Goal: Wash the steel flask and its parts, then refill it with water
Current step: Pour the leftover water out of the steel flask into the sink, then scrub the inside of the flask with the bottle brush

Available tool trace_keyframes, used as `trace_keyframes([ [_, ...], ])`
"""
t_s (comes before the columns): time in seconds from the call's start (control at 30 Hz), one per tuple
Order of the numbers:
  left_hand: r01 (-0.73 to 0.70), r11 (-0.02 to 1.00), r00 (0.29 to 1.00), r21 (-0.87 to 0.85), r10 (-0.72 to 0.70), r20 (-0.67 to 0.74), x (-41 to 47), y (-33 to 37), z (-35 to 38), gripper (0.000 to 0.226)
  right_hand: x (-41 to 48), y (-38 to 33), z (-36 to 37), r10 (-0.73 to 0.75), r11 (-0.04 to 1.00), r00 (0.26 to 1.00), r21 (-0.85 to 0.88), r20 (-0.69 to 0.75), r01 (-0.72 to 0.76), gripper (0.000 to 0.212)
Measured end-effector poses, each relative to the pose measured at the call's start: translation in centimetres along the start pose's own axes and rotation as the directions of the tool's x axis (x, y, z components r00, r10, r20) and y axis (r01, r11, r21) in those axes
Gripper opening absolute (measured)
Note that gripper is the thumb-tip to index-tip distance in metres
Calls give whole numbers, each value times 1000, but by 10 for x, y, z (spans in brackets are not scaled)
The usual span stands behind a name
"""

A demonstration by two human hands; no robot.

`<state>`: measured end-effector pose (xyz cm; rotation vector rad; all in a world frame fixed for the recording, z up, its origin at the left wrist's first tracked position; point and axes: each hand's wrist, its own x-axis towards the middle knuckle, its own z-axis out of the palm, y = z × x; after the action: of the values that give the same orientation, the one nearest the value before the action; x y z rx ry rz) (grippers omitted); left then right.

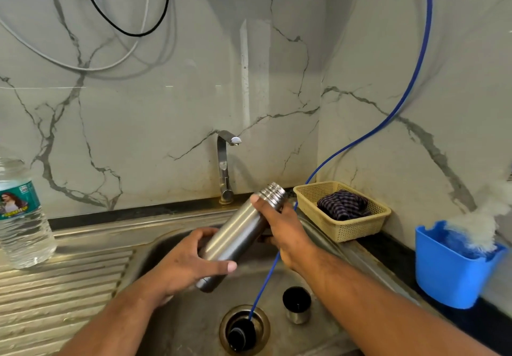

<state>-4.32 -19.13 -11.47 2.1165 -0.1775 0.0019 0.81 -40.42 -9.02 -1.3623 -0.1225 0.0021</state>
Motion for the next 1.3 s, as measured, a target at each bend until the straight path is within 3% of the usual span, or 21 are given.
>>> trace_keyframes([
  [0.17, -10, 993, 999, -119, 5, -39, -6, 4, -7, 99, 10, 8, -6, 67, 997, 996, 40, -54, -65, 75],
  [0.3, 78, 988, 994, -136, -68, 81, -5, 7, -6, 101, 12, 11, -11, 56, 998, 997, 11, -59, -56, 80],
  [0.47, 97, 993, 982, -70, -84, 169, -3, 12, 5, 104, 1, 3, -7, -79, 979, 997, -188, -14, 75, 66],
  [0.63, 20, 997, 996, -72, -14, 87, 2, 18, 19, 100, -9, -16, 0, -189, 904, 980, -402, -70, 145, 80],
  [0.73, 15, 998, 999, -56, -13, 29, 4, 23, 23, 103, -9, -28, -9, -256, 795, 962, -586, -92, 156, 78],
  [0.8, -26, 1000, 999, -17, 25, -39, 4, 25, 21, 106, -8, -33, -11, -257, 760, 964, -631, -73, 155, 92],
  [0.93, -105, 991, 974, 85, 120, -190, 5, 23, 23, 88, -14, -38, -5, 19, 915, 1000, -402, -13, -23, 113],
  [1.13, -162, 984, 963, 75, 174, -204, -1, 31, 22, 80, -17, -36, -11, -29, 987, 997, -162, -76, 17, 106],
  [1.23, -193, 979, 966, -62, 179, -186, -1, 36, 10, 84, -21, -44, -17, -79, 994, 986, -89, -149, 66, 96],
  [1.3, -166, 931, 971, -324, 98, -216, 0, 38, 11, 91, -24, -51, -21, -52, 999, 979, -21, -195, 49, 85],
])
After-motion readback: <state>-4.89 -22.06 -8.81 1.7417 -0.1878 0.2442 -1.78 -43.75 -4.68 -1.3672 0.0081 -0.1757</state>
